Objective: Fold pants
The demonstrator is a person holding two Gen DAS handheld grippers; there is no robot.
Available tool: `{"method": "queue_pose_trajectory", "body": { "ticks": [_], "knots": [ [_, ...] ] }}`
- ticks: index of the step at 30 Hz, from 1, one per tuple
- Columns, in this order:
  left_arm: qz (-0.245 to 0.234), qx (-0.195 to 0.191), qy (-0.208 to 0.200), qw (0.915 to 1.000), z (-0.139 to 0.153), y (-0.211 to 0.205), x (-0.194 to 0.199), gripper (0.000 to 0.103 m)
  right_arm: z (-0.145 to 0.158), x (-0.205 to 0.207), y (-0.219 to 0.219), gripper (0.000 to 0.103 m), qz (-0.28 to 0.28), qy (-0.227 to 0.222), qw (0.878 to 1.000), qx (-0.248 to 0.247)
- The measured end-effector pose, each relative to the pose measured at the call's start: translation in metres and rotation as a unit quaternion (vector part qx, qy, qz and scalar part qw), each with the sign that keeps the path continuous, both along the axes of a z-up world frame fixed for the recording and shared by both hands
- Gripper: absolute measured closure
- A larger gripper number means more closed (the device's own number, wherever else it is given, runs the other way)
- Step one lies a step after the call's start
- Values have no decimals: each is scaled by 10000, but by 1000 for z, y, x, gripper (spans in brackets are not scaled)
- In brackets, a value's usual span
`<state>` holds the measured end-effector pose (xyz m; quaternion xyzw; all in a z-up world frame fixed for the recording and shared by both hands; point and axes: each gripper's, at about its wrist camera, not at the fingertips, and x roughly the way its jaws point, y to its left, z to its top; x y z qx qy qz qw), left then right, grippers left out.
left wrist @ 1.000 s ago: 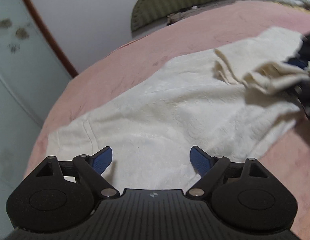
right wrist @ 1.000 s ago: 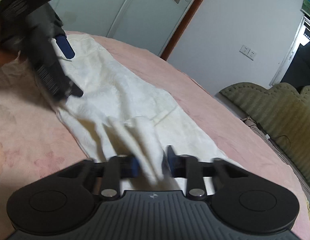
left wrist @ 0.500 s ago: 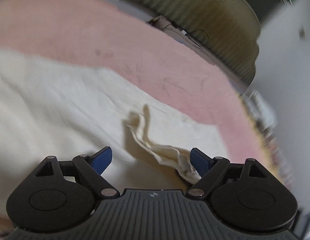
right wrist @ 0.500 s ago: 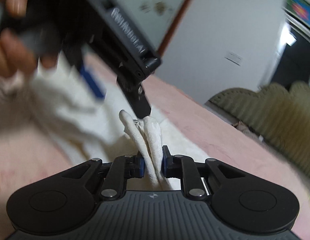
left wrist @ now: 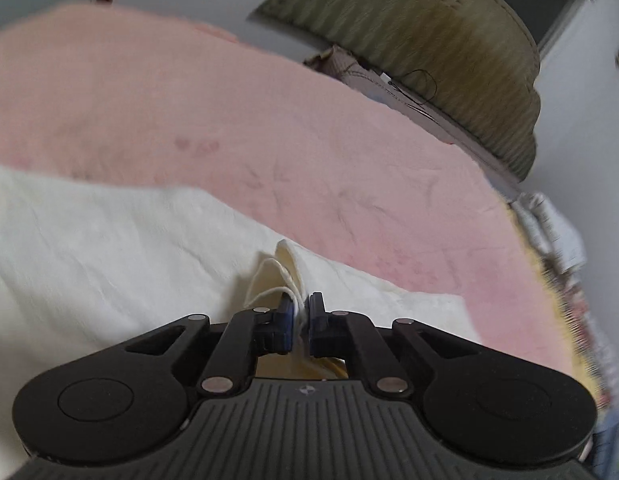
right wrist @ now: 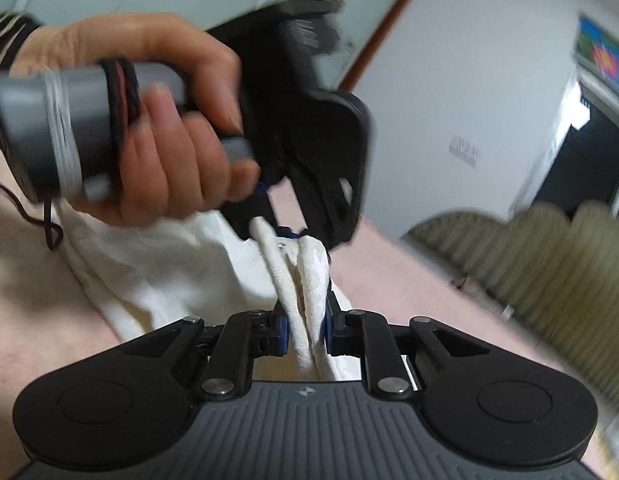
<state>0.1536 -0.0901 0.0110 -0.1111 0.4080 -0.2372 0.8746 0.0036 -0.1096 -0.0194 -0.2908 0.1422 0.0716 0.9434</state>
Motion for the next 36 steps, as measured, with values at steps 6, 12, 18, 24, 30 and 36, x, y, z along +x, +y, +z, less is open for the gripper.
{"method": "queue_pose_trajectory", "body": {
  "ticks": [6, 12, 18, 24, 30, 36],
  "knots": [
    [-5, 1004, -101, 9949, -23, -2, -11, 69, -25, 20, 11, 87, 75, 1046, 9945, -60],
    [404, 1288, -440, 9899, -4, 20, -30, 62, 10, -24, -25, 71, 469, 1553, 9826, 904],
    [1, 1752, -983, 9796, 0, 3, -67, 30, 38, -38, -113, 71, -578, 1086, 9631, 2393],
    [-656, 2930, -1960, 9335, -28, -22, -110, 28, -3, -31, -141, 71, -1217, 2106, 9475, 2077],
    [-406, 2404, -2054, 9478, 2, -29, -114, 24, 25, -15, -157, 70, -1434, 1500, 9429, 2606],
    [-513, 2813, -1714, 9428, -32, -60, -109, 15, 11, 57, -172, 70, -1549, 1744, 9255, 2984]
  ]
}}
